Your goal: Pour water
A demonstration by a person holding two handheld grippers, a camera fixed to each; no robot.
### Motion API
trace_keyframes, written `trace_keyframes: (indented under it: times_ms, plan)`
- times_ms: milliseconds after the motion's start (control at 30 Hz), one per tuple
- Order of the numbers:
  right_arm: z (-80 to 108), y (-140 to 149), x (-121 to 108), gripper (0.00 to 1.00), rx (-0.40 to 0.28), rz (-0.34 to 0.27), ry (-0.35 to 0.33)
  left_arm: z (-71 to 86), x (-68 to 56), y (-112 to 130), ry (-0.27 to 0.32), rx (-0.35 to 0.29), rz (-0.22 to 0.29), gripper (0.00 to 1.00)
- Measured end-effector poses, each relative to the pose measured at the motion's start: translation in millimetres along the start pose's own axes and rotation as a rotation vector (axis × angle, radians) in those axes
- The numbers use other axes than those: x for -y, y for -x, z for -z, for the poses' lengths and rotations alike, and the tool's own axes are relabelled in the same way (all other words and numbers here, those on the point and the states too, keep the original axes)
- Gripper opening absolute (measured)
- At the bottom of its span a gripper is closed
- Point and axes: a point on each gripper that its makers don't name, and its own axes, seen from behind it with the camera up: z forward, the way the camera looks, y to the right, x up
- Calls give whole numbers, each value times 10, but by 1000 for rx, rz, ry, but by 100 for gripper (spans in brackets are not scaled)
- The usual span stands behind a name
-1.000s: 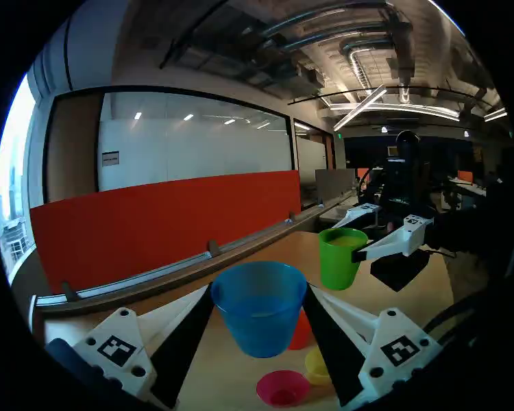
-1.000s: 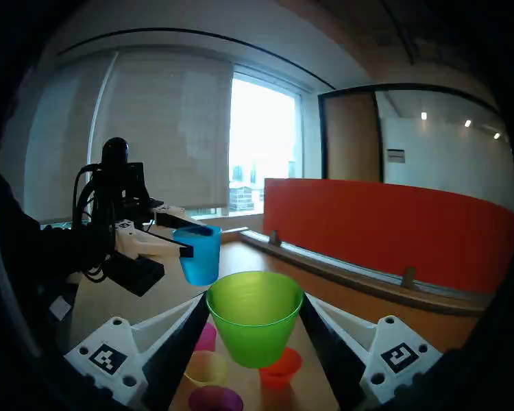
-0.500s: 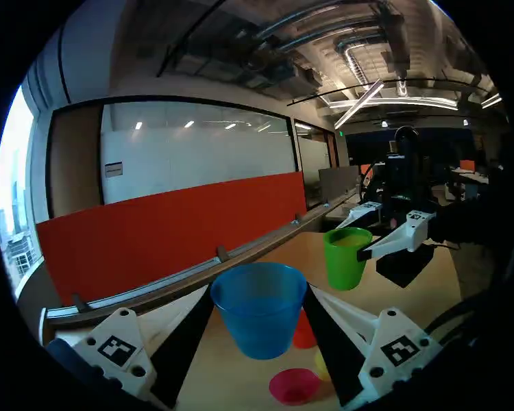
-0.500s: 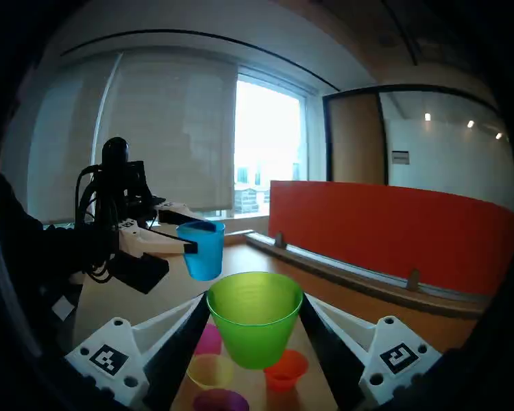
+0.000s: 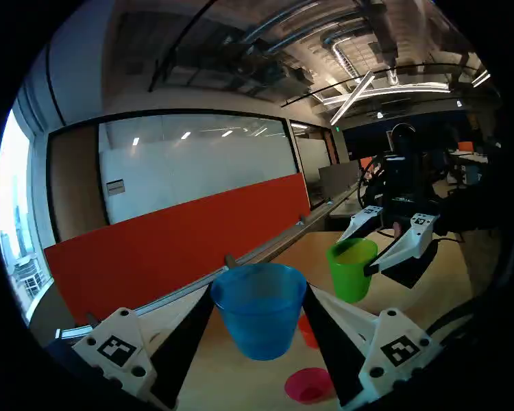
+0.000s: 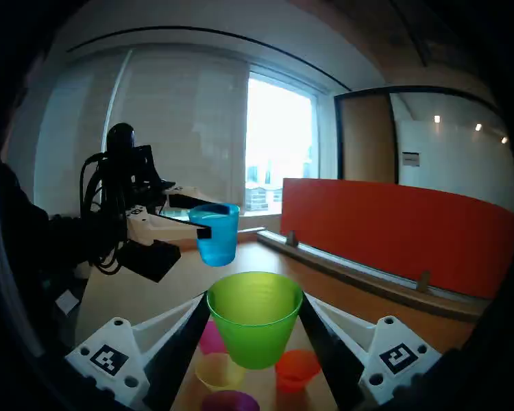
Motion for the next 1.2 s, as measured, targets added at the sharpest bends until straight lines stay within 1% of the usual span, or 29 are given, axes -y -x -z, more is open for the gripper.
trace_keyframes:
  times_ms: [233, 767, 1200]
  plan:
    - [-62, 71, 108, 92, 10, -18, -30, 15, -19, -54, 1, -11, -51, 88]
    - [-178, 201, 307, 92, 18, -35, -81, 63, -80, -234, 3, -48, -197, 88]
    - [-252, 211, 525, 92, 20, -39, -136, 92, -176, -297, 24, -61, -285, 88]
